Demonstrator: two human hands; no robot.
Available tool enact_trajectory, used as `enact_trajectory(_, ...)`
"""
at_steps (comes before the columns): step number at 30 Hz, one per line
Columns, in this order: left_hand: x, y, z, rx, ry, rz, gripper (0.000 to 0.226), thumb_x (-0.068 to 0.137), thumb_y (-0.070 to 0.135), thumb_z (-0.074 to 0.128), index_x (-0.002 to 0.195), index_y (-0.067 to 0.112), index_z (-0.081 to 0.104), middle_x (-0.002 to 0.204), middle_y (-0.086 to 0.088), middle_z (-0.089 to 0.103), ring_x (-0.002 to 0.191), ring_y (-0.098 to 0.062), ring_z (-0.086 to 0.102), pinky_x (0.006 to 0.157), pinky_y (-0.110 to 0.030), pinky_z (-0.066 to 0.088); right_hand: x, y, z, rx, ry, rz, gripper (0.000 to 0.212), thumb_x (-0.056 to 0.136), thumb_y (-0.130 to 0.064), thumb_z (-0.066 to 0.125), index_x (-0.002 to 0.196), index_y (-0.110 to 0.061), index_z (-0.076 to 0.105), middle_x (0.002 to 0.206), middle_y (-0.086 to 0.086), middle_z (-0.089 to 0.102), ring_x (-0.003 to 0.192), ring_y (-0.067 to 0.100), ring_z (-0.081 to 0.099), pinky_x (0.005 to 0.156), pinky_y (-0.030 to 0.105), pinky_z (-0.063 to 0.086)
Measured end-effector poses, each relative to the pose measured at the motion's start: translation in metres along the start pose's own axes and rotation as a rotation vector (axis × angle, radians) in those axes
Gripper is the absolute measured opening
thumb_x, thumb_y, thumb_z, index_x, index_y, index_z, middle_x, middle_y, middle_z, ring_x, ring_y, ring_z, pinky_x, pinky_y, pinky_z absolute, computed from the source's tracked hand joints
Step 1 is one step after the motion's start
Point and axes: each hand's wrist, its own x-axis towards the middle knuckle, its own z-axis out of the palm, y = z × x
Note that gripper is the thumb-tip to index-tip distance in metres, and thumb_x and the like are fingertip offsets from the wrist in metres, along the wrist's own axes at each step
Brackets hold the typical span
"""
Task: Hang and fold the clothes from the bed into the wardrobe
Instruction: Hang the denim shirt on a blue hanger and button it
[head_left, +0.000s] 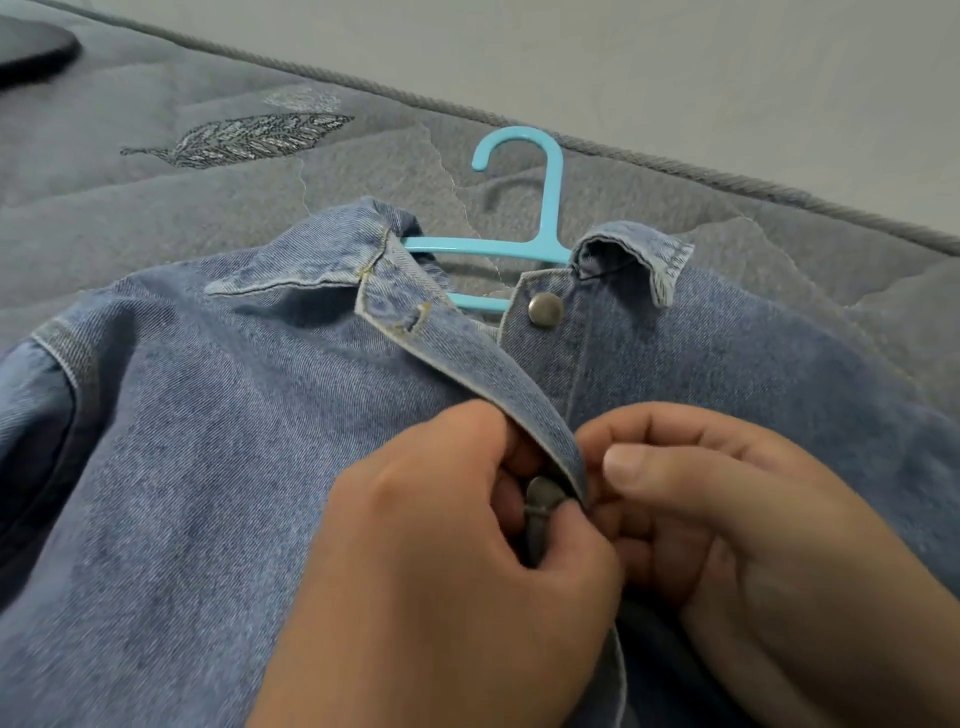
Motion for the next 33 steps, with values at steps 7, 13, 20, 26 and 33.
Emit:
enact_trajectory(7,0.0,0.001,-0.003,-0.114,-0.11,0.06,0.021,0.056,0.036,0.065,0.075,0.031,0.058,0.063,0.01,0.057,0.045,0.002,0.051,0.043,-0.008,0.039,0.002,0.001,0.003,-0.092,0.081,0.008,0.011,0.057,-0.017,0.081,0.059,-0.015,0.07,0.057,0.013,0.063,0.046,0.018,0.057,0.044,0.025,0.049)
enact_trajectory(13,0.013,-0.008,-0.013,-0.745,-0.328,-0.163,0.039,0.039,0.033,0.066,0.076,0.029,0.074,0.061,-0.001,0.064,0.055,-0.014,0.061,0.054,-0.02,0.051,0.0,-0.001,0.008,0.131,0.074,0.024,0.019,0.05,-0.015,0.07,0.066,-0.005,0.068,0.052,0.018,0.055,0.033,0.016,0.049,0.031,0.02,0.041)
enact_trajectory(20,0.012,-0.006,-0.009,-0.624,-0.279,-0.205,0.038,0.035,0.019,0.075,0.069,0.037,0.073,0.057,0.0,0.065,0.052,-0.009,0.059,0.054,-0.019,0.052,0.002,0.003,-0.006,0.125,-0.038,0.032,0.043,0.04,-0.029,0.093,0.071,-0.01,0.07,0.052,0.008,0.052,0.034,0.006,0.041,0.031,0.014,0.032)
enact_trajectory(26,0.011,-0.003,-0.005,-0.544,-0.199,-0.229,0.036,0.044,0.017,0.068,0.071,0.04,0.071,0.058,0.002,0.067,0.05,-0.007,0.062,0.051,-0.015,0.05,0.002,0.0,-0.001,-0.02,0.104,0.074,0.017,0.049,-0.009,0.075,0.065,-0.009,0.07,0.052,0.014,0.051,0.03,0.01,0.038,0.03,0.013,0.029)
enact_trajectory(33,0.013,-0.001,-0.006,-0.62,-0.207,-0.224,0.041,0.038,0.025,0.073,0.075,0.042,0.071,0.058,0.003,0.068,0.047,-0.005,0.061,0.046,-0.012,0.046,0.002,0.001,-0.003,-0.035,0.079,0.067,0.048,0.029,-0.014,0.094,0.07,-0.004,0.071,0.053,0.013,0.06,0.033,0.012,0.048,0.03,0.017,0.035)
